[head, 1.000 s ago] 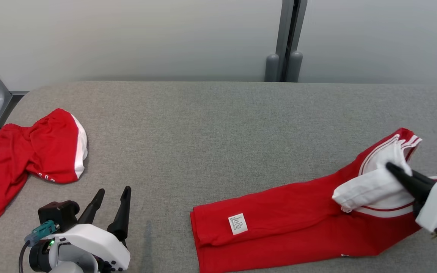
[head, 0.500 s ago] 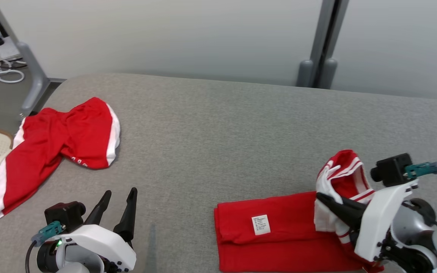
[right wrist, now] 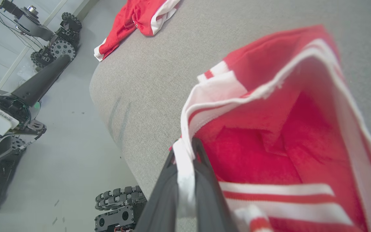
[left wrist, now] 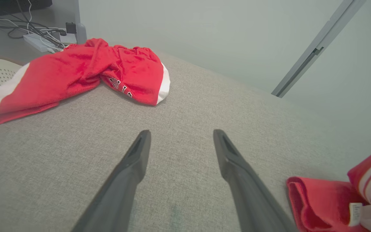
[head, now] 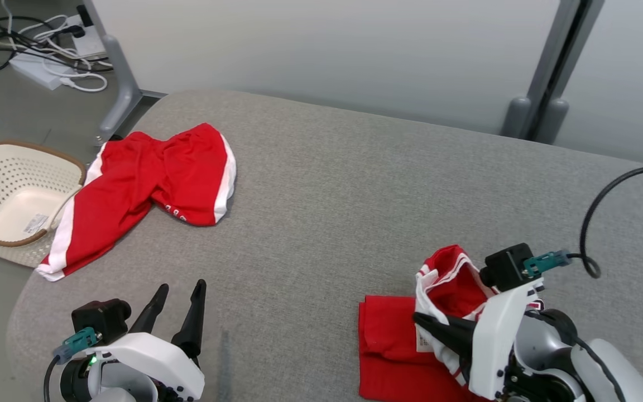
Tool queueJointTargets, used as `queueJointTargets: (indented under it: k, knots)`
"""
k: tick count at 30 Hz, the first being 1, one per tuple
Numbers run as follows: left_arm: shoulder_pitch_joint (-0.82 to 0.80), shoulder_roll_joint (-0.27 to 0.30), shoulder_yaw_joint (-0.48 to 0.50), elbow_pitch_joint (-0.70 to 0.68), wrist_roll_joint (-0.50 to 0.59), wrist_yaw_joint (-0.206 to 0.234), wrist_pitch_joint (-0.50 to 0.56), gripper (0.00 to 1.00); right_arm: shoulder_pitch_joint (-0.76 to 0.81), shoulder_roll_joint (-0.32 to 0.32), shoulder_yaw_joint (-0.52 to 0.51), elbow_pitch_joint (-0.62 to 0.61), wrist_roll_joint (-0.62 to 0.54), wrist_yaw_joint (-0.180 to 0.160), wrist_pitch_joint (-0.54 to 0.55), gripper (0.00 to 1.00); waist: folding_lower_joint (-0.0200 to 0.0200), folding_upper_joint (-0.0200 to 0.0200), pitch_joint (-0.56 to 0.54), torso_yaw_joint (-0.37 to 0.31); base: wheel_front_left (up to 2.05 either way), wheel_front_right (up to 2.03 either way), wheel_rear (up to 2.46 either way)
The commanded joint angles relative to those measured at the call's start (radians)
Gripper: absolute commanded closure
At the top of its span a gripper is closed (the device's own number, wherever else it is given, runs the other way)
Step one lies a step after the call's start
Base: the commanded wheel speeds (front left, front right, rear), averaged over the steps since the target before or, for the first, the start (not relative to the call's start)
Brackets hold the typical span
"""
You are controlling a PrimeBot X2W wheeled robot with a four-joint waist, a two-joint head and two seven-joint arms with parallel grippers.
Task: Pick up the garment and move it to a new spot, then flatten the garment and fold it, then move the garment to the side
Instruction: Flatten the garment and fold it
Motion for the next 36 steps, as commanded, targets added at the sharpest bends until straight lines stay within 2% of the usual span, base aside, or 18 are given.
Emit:
queueJointTargets:
  k: [1,7,9,10,11,12,17,23,29,33,36]
  knots:
    - [0.002,0.002,0.004,0.003,0.006,-0.003,-0.004,0.0,-0.013,0.008,0.009,0.009,0.005,0.002,-0.003,1.0,0.0,0.0,0.001,0.012,0.0,0.0,0.0]
    - [-0.002,-0.004,0.004,0.01,0.007,-0.007,-0.004,0.0,-0.048,0.027,0.053,0.073,0.022,0.002,-0.021,1.0,0.0,0.0,0.003,0.033,0.0,0.0,0.0]
    - [-0.003,-0.003,0.004,0.011,0.007,-0.008,-0.004,0.0,-0.06,0.031,0.067,0.094,0.026,0.002,-0.031,0.78,0.0,0.0,0.004,0.036,0.0,0.0,0.0]
    - [-0.003,-0.003,0.005,0.011,0.007,-0.008,-0.005,0.0,-0.066,0.032,0.072,0.105,0.028,0.002,-0.036,0.61,0.0,0.0,0.005,0.036,0.0,0.0,0.0]
    - [-0.003,-0.002,0.005,0.011,0.007,-0.007,-0.005,0.0,-0.069,0.033,0.078,0.114,0.031,0.002,-0.039,0.38,0.0,0.0,0.005,0.036,0.0,0.0,0.0]
    - [-0.002,-0.001,0.006,0.011,0.007,-0.006,-0.005,0.0,-0.074,0.034,0.084,0.12,0.035,0.002,-0.044,0.0,0.0,0.0,0.005,0.035,0.0,0.0,0.0]
    - [0.003,0.006,0.011,0.004,0.009,0.004,-0.005,0.0,-0.094,0.029,0.116,0.111,0.069,0.002,-0.069,0.0,0.0,0.0,0.003,0.012,0.0,0.0,0.0]
    - [0.008,0.018,0.023,-0.016,0.016,0.013,-0.007,0.0,-0.106,-0.004,0.121,0.007,0.138,0.002,-0.112,0.0,0.0,0.0,-0.004,-0.039,0.0,0.0,0.0]
    - [0.02,0.026,0.04,-0.036,0.03,0.02,-0.007,0.0,-0.097,-0.062,0.044,-0.124,0.203,0.002,-0.176,0.0,0.0,0.0,-0.014,-0.093,0.0,0.0,0.0]
    - [0.019,0.036,0.05,-0.05,0.062,0.027,-0.009,0.0,-0.082,-0.12,-0.032,-0.167,0.153,0.002,-0.229,0.0,0.0,0.0,-0.023,-0.121,0.0,0.0,0.0]
    - [0.02,0.042,0.055,-0.057,0.09,0.03,-0.009,0.0,-0.066,-0.136,-0.069,-0.171,0.123,0.002,-0.245,0.0,0.0,0.0,-0.025,-0.132,0.0,0.0,0.0]
